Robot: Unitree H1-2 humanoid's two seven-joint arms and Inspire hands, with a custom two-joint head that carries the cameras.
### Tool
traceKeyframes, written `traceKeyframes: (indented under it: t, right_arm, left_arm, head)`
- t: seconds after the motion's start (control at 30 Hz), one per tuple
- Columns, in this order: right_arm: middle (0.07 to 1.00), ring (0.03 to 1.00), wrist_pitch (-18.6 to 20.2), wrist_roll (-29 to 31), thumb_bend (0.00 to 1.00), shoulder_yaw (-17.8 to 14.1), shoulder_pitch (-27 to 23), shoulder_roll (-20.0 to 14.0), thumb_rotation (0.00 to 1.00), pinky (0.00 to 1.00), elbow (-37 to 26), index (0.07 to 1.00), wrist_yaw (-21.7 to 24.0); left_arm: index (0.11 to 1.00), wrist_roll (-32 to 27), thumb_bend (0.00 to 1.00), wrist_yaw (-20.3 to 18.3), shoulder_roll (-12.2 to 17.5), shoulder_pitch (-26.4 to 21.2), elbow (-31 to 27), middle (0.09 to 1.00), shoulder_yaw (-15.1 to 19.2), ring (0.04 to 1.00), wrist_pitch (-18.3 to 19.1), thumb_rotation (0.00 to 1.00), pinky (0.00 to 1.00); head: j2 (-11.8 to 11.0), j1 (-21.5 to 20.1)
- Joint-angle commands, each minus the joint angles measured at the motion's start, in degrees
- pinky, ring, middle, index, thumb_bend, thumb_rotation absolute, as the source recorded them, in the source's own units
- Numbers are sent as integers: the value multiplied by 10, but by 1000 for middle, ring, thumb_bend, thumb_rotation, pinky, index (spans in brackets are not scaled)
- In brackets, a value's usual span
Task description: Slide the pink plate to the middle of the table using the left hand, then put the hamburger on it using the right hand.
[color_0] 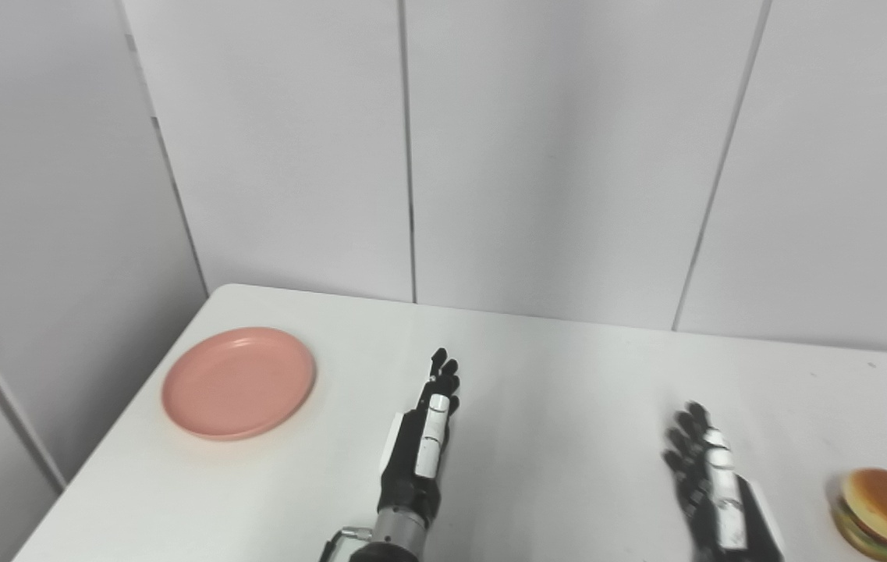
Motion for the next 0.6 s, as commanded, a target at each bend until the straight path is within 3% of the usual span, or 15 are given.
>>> traceKeyframes:
  t: [0.0,0.23,0.37,0.57]
  right_arm:
    - [1000,1000,-27,3,547,-4,-7,-1,1000,1000,-12,1000,3]
    - [1000,1000,0,3,588,1,-3,-2,1000,1000,-40,1000,1]
    - [1000,1000,-1,0,586,2,-3,2,1000,1000,-43,1000,-5]
    - [1000,1000,-1,7,571,1,-1,2,1000,1000,-49,1000,-4]
  left_arm:
    - [1000,-6,839,8,18,-42,-42,1000,17,1000,17,1000,1000]
    - [1000,12,829,45,84,-90,-77,1000,78,1000,71,1000,1000]
    - [956,-3,836,63,112,-100,-71,947,118,972,67,1000,996]
    - [852,-23,854,74,160,-108,-31,848,176,862,50,1000,904]
  head:
    - [-3,9]
    - [-12,20]
    - [-13,19]
    - [-13,24]
